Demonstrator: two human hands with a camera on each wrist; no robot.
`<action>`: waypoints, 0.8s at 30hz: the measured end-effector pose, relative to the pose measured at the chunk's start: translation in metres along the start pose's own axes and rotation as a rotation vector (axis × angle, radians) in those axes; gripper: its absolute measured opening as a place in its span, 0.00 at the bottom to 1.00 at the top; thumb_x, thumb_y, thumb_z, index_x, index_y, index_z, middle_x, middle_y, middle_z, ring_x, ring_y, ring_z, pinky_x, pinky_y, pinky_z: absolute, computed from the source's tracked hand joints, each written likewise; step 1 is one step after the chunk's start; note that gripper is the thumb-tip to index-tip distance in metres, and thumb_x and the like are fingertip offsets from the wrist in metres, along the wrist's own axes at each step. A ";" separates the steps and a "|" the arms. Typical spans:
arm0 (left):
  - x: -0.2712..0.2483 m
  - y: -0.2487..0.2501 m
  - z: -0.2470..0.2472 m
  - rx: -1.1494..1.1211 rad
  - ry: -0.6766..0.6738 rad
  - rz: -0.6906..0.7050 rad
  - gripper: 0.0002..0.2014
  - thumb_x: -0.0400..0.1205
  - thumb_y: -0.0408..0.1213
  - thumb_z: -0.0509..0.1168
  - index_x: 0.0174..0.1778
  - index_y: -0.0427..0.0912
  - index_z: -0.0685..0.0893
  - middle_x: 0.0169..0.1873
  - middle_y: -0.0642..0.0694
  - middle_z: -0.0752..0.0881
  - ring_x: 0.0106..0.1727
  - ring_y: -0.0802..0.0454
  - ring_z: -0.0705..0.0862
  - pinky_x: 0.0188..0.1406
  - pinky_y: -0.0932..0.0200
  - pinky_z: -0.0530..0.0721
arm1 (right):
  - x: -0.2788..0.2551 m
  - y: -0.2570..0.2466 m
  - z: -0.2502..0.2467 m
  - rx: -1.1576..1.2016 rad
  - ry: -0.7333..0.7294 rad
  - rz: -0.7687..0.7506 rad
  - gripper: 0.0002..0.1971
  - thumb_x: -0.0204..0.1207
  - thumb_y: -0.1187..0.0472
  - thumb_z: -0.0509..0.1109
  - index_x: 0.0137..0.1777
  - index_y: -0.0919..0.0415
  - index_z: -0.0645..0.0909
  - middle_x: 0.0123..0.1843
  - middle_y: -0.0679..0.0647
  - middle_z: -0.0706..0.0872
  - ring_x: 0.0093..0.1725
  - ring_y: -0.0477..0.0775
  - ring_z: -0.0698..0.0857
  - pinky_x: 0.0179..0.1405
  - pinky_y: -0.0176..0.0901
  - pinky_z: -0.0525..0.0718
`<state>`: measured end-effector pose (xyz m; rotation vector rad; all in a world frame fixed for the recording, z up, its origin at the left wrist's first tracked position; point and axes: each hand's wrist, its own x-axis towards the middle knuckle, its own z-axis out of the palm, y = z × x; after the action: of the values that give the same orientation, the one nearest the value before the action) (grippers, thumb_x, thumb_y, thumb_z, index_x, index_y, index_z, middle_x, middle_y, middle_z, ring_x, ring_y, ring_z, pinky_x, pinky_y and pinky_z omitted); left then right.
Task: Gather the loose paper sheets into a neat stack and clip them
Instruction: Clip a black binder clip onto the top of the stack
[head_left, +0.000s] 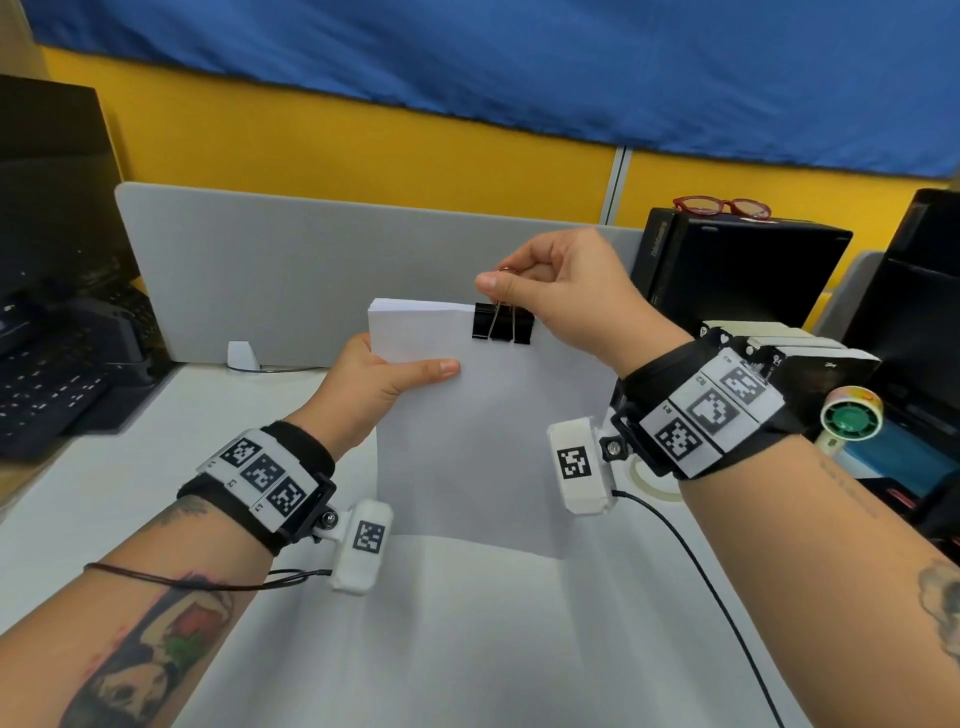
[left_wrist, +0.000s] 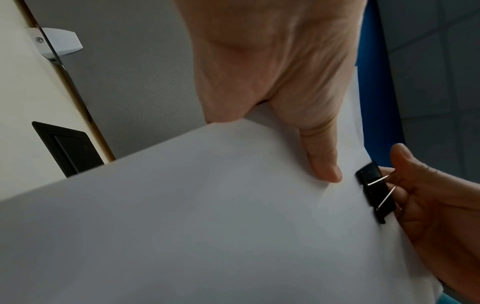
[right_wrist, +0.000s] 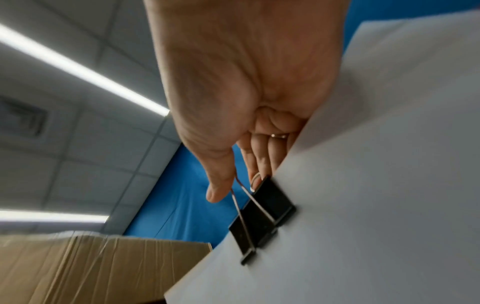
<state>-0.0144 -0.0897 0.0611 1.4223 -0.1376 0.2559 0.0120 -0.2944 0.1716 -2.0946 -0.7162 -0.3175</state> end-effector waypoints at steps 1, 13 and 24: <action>0.000 0.000 0.000 -0.002 0.004 0.000 0.22 0.72 0.30 0.81 0.63 0.39 0.90 0.58 0.40 0.94 0.60 0.40 0.93 0.62 0.43 0.90 | -0.003 -0.001 -0.001 -0.083 -0.020 -0.019 0.20 0.76 0.43 0.76 0.53 0.63 0.89 0.47 0.65 0.93 0.52 0.63 0.91 0.58 0.63 0.88; -0.001 -0.003 0.001 0.007 -0.006 0.022 0.24 0.68 0.33 0.82 0.62 0.38 0.90 0.57 0.39 0.94 0.60 0.40 0.93 0.61 0.43 0.90 | 0.002 -0.012 -0.017 -0.282 -0.473 0.236 0.28 0.79 0.34 0.65 0.60 0.59 0.86 0.62 0.58 0.87 0.61 0.58 0.84 0.59 0.49 0.77; -0.002 -0.015 -0.007 0.113 -0.024 -0.011 0.27 0.66 0.27 0.86 0.62 0.41 0.90 0.58 0.44 0.94 0.60 0.45 0.93 0.59 0.46 0.90 | -0.004 0.007 -0.007 -0.391 -0.399 0.048 0.19 0.58 0.50 0.90 0.44 0.57 0.88 0.41 0.58 0.92 0.42 0.62 0.90 0.45 0.64 0.90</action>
<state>-0.0131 -0.0855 0.0447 1.5383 -0.1362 0.2407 0.0132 -0.3054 0.1690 -2.5818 -0.8872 -0.0059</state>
